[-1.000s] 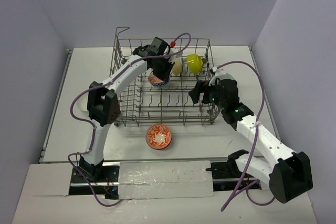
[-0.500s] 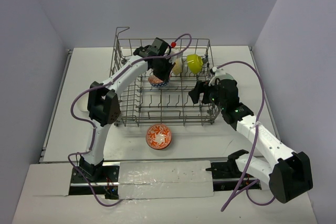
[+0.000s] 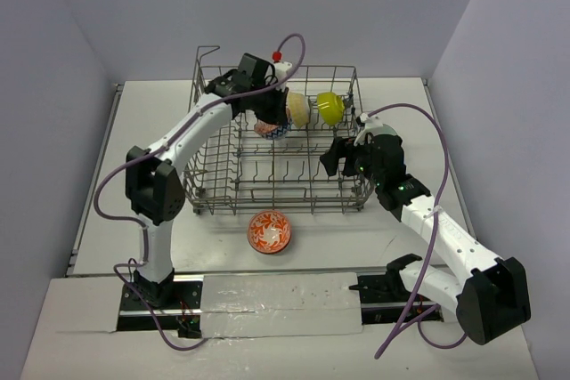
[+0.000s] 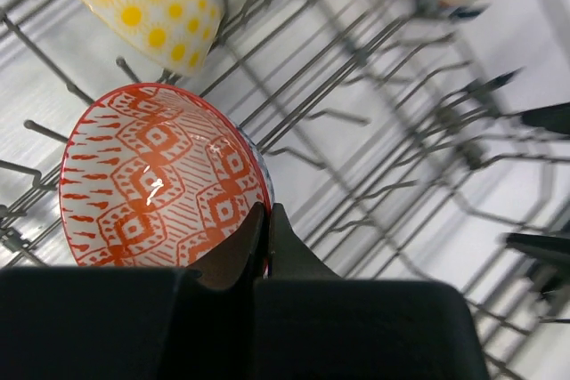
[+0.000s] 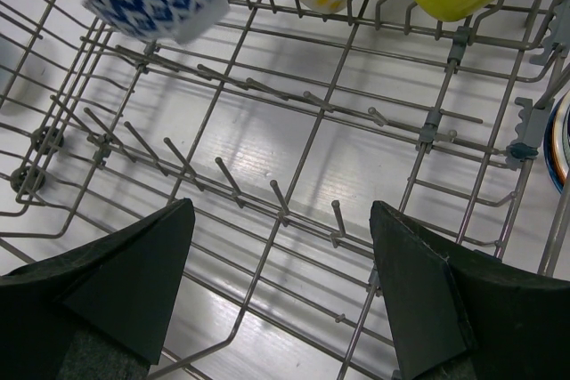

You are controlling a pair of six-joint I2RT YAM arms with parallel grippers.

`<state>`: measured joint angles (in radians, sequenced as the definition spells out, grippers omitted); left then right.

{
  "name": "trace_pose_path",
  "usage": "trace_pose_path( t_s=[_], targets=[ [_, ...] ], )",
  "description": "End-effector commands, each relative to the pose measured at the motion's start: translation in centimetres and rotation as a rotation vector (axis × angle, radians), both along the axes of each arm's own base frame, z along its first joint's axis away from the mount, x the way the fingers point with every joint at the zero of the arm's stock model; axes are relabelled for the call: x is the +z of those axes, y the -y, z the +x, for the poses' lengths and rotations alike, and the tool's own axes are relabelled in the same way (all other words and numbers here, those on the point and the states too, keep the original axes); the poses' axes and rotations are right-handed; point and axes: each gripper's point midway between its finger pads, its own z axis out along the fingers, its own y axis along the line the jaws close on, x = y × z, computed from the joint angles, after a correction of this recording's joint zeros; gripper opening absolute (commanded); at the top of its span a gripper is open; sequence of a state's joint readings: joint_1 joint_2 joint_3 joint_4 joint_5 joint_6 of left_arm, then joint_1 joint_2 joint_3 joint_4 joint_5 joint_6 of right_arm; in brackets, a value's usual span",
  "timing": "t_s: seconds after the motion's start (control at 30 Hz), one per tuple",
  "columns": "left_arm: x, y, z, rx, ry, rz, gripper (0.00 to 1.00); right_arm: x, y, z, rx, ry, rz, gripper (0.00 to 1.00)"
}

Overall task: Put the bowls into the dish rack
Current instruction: Insert the bowl into the dish rack.

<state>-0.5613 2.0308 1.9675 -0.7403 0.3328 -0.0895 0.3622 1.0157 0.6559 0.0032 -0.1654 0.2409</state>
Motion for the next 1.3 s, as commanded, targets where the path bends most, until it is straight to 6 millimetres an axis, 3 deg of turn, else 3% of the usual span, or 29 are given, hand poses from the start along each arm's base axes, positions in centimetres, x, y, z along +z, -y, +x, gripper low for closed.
trace_pose_path(
  t_s=[0.0,0.13,0.2,0.23,0.27,0.3,0.33,0.47,0.8,1.03,1.27],
  targets=[
    [9.2,0.7,0.0,0.004,0.108,-0.256,0.00,3.4,-0.4,0.7,0.004,0.090,0.016,0.87],
    [12.2,-0.3,1.2,0.059,0.155,-0.380,0.00,3.4,-0.4,0.8,0.007,0.089,0.016,0.87],
    [12.4,-1.8,1.9,0.130,0.139,-0.442,0.00,3.2,-0.4,0.8,0.007,0.084,0.016,0.87],
    [14.1,-2.5,3.2,0.142,0.198,-0.516,0.00,3.3,-0.4,0.8,0.007,0.086,0.015,0.87],
    [14.5,-2.9,3.4,0.156,0.201,-0.561,0.00,3.3,-0.4,0.8,0.007,0.086,0.015,0.87],
    [13.5,-3.3,3.2,0.196,0.146,-0.607,0.00,3.2,-0.5,0.8,0.009,0.086,0.015,0.87],
    [14.7,-3.9,4.0,0.205,0.200,-0.660,0.00,3.2,-0.5,0.8,0.009,0.084,0.013,0.87],
    [13.7,-4.2,4.6,0.253,0.176,-0.730,0.00,3.1,-0.5,0.9,0.007,0.080,0.012,0.87],
    [13.6,-4.5,4.8,0.321,0.191,-0.965,0.00,2.7,-0.6,1.0,0.008,0.072,0.002,0.87],
    [14.9,-4.7,5.0,0.303,0.267,-1.056,0.00,2.4,-0.9,1.1,0.017,0.063,-0.001,0.87],
    [13.1,-4.3,6.2,0.319,0.240,-1.074,0.00,2.0,-1.1,1.2,0.022,0.052,-0.009,0.87]
  ],
)
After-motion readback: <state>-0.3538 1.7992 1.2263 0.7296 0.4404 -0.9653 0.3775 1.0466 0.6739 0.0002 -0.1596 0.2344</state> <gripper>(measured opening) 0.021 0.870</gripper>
